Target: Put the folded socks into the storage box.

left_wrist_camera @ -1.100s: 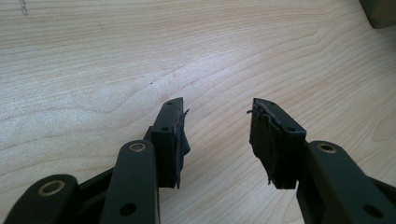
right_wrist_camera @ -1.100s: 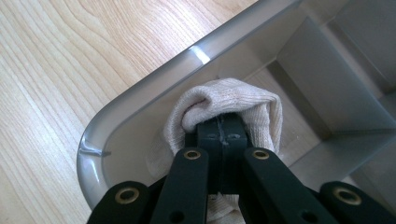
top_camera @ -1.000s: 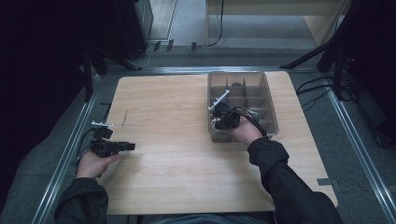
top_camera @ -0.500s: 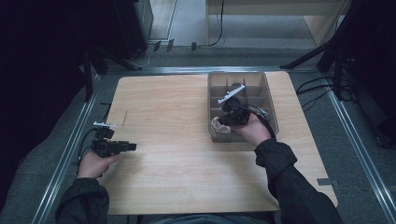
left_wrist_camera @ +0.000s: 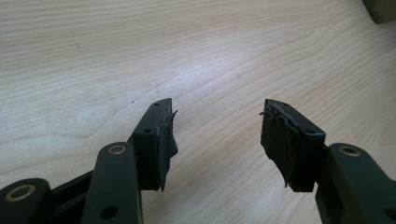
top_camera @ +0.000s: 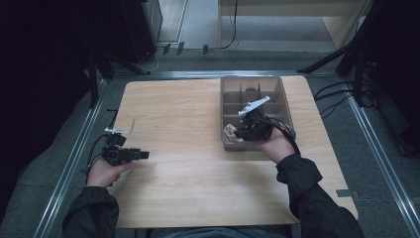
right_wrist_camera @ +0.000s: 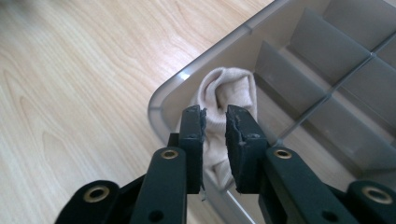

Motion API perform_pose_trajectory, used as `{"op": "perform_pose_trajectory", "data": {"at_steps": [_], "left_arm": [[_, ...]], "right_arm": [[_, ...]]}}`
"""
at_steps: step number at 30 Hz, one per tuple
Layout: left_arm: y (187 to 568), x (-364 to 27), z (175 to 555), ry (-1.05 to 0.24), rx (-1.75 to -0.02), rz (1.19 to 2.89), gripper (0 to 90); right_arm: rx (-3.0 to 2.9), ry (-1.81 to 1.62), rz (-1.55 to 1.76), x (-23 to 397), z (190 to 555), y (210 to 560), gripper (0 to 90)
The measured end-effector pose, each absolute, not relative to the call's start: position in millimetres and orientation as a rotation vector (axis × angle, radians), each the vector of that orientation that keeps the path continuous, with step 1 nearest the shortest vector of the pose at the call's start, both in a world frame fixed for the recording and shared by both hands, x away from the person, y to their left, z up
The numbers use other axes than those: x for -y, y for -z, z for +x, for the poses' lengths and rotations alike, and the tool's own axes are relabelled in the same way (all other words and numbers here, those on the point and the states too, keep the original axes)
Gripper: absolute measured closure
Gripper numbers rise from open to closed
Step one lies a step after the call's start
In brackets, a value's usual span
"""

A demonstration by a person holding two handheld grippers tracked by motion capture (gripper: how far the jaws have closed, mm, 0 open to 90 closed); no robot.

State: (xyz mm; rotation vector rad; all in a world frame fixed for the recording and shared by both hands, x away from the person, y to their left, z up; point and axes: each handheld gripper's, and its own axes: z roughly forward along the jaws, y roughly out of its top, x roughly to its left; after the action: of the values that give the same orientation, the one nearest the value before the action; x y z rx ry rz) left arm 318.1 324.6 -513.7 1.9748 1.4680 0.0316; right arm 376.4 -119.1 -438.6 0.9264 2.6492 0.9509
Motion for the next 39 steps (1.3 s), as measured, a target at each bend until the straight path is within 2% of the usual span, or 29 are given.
{"op": "perform_pose_trajectory", "data": {"at_steps": [6,25,33,39], "left_arm": [[512.0,-317.3,322.1,-0.028,-1.445,1.986,42.9],[511.1,-300.6,324.4,-0.034,-1.384,2.014,42.3],[508.6,-295.8,322.0,-0.023,-1.358,2.019,41.7],[505.7,-290.2,319.0,-0.024,-1.333,2.024,40.3]], "right_arm": [[-2.632,-0.973,0.904,127.0,362.6,438.5,70.8],[-2.608,-1.005,0.873,141.0,321.9,456.2,68.0],[-2.607,-1.02,0.908,153.5,316.0,467.1,66.0],[-2.623,-1.028,0.888,156.1,313.2,473.9,61.1]]}}
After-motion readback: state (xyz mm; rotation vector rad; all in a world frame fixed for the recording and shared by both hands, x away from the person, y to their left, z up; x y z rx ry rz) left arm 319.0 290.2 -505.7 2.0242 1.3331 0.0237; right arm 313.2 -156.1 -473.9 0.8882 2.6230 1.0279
